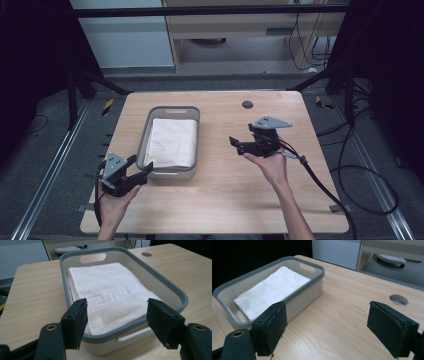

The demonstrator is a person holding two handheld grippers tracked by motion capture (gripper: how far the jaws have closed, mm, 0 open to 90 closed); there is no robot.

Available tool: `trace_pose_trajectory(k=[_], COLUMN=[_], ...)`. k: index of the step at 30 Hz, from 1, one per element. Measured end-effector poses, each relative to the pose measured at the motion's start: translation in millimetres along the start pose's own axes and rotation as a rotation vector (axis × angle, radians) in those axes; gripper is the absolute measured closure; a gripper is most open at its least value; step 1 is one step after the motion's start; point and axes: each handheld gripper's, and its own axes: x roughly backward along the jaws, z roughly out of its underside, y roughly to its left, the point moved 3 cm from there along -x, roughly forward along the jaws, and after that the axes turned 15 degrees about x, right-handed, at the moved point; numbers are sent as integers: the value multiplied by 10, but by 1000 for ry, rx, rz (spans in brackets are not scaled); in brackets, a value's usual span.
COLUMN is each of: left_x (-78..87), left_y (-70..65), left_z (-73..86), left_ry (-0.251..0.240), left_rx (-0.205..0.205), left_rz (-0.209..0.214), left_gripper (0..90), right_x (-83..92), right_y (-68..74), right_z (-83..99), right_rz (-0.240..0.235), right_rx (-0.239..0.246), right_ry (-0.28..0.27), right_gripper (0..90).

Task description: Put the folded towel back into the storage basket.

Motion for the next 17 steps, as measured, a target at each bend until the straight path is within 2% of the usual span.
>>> trace_pose_trajectory(k=[1, 2, 5, 6, 9, 11, 13, 14, 17], left_x=[-12, -12, -11, -11, 4, 8, 13, 14, 18], left_y=[12, 12, 22, 22, 24, 26, 24, 20, 13], left_z=[47, 47, 129, 129, 216, 255, 289, 304, 358], left_ry=[7, 7, 9, 9, 23, 27, 34, 34, 56], left_rx=[-8, -8, -12, -12, -33, -37, -40, -40, -54], left_rz=[-3, -3, -8, -8, -11, -8, -2, 1, 7], left_gripper=[319, 315, 299, 295, 289, 286, 280, 280, 271], right_x=[81, 81, 222, 222, 337, 412, 545, 545, 663], right_y=[-28, -28, -49, -49, -42, -52, -95, -95, -142], right_z=[106, 106, 326, 326, 526, 636, 836, 836, 1042], right_rz=[-3, -3, -9, -9, -17, -11, 9, 9, 23], right_rx=[-5, -5, -21, -21, -8, -4, -1, -1, -16], right_ry=[1, 1, -14, -14, -9, -9, -19, -19, -20], right_gripper=[157, 157, 144, 144, 126, 124, 125, 125, 125])
